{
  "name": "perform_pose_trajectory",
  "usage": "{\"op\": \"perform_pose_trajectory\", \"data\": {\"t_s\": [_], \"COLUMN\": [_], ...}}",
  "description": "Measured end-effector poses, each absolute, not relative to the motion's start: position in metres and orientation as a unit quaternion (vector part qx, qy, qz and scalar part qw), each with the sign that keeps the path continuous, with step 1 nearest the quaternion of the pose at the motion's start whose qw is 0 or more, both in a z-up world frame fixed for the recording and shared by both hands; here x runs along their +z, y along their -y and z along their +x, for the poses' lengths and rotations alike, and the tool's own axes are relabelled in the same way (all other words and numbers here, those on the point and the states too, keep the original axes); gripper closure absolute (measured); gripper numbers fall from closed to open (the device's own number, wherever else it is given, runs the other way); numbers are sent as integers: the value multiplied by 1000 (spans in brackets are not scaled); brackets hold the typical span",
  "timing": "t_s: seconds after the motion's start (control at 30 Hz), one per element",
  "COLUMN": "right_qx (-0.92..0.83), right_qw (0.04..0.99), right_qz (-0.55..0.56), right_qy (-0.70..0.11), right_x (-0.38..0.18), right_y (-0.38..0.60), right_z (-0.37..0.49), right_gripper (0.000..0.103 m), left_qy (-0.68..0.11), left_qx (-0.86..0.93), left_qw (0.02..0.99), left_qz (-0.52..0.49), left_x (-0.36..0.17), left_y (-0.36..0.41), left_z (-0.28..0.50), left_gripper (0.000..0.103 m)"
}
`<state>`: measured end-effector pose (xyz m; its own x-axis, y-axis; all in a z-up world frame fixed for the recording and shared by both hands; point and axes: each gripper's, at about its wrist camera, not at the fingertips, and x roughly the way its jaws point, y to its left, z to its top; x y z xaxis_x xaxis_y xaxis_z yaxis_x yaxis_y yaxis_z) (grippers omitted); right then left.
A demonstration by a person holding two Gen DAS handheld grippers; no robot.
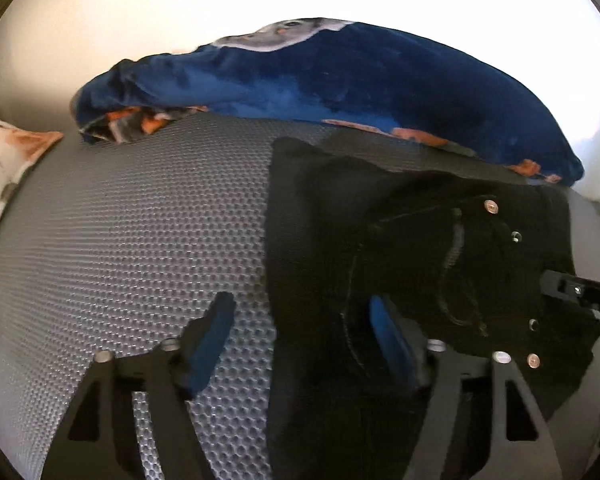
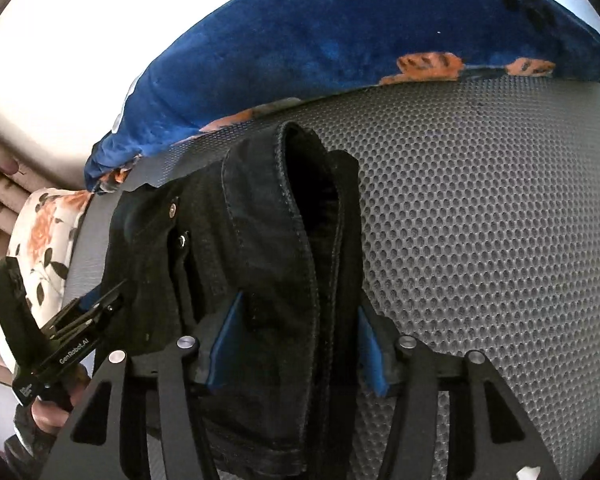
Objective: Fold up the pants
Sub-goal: 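Open both tools and release the folded jeans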
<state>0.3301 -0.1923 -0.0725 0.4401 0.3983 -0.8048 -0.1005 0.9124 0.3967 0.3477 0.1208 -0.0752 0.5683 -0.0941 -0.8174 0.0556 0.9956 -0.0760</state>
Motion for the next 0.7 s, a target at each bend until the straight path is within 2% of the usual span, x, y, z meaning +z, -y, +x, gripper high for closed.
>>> {"op": "perform_pose_trajectory", "data": {"t_s": [0.07,0.13,0.27,0.43,0.63,0.7], "right_qx": [144,134,129,119,99,97], "right_qw": [838,839,850,880,907,911], "right_qz": [140,136,118,72,17,15], "right_qy": [-508,-510,-497,-455,-409,-400], "right_x": [-71,-69,-50,-14,15,19], "right_y": [181,176,173,158,138,132], "right_z": [330,332,322,278,207,182], "right_gripper": [51,44,43,25,12,11], "left_qy": [-470,-472,-457,-443,-411,-406], "left_qx": [-37,-29,-15,10,48,57], "left_qw": [882,881,889,896,910,912], "left_qz": [-26,-19,21,15,25,22], "left_x": [-73,-66,-41,-9,17,22], "left_y": [-122,-120,-111,-111,-100,-96], "left_z": [347,342,317,266,199,175], "left_gripper": [30,30,30,27,25,24]}}
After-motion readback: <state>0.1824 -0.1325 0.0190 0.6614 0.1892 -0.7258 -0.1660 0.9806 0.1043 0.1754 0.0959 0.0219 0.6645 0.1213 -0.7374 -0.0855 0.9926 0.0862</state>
